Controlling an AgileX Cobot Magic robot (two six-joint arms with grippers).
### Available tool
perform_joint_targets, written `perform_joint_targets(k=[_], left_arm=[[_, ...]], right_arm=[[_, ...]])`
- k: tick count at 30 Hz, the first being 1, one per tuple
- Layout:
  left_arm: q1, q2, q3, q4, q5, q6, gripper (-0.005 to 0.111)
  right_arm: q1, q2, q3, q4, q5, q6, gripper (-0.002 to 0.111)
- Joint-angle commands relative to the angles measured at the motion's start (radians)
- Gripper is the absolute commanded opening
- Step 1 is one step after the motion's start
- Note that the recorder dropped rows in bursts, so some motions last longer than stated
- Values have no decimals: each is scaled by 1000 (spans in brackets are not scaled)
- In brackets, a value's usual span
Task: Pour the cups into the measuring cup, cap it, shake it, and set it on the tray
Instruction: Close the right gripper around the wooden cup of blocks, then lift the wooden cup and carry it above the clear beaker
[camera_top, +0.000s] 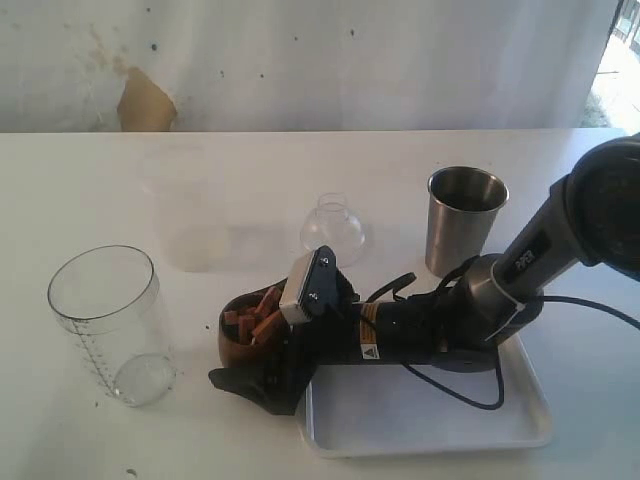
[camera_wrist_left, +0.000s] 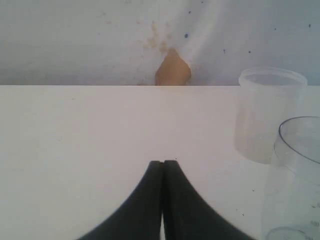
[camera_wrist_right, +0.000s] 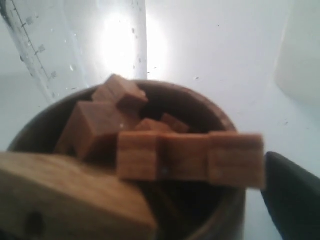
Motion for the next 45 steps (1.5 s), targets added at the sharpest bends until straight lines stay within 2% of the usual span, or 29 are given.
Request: perform_joint_targets(k=[1, 12, 16, 18, 21, 26, 29, 32, 34, 41, 45], left_arm=[[-1, -4, 4, 1, -2, -2, 0], [-1, -4, 4, 1, -2, -2, 0], [-1, -4, 4, 1, -2, -2, 0], [-1, -4, 4, 1, -2, -2, 0], [-1, -4, 4, 1, -2, -2, 0], [-1, -4, 4, 1, -2, -2, 0], [-1, -4, 4, 1, -2, -2, 0], [-1, -4, 4, 1, -2, -2, 0], [-1, -4, 4, 1, -2, -2, 0], [-1, -4, 4, 1, -2, -2, 0], [-1, -4, 4, 1, -2, -2, 0]], right_arm=[[1, 4, 0, 1, -15, 8, 105], [1, 4, 0, -5, -25, 8, 105], [1, 4, 0, -3, -25, -3, 101], [1, 4, 0, -3, -25, -3, 94], [1, 4, 0, -3, -25, -15, 77], [1, 4, 0, -3, -23, -23, 37], [1, 4, 0, -1, -23, -21, 17], [1, 4, 0, -1, -23, -21, 4], [1, 4, 0, -7, -25, -20, 0], [1, -22, 0, -12, -122, 70, 0], [1, -80, 0, -12, -107, 85, 0]])
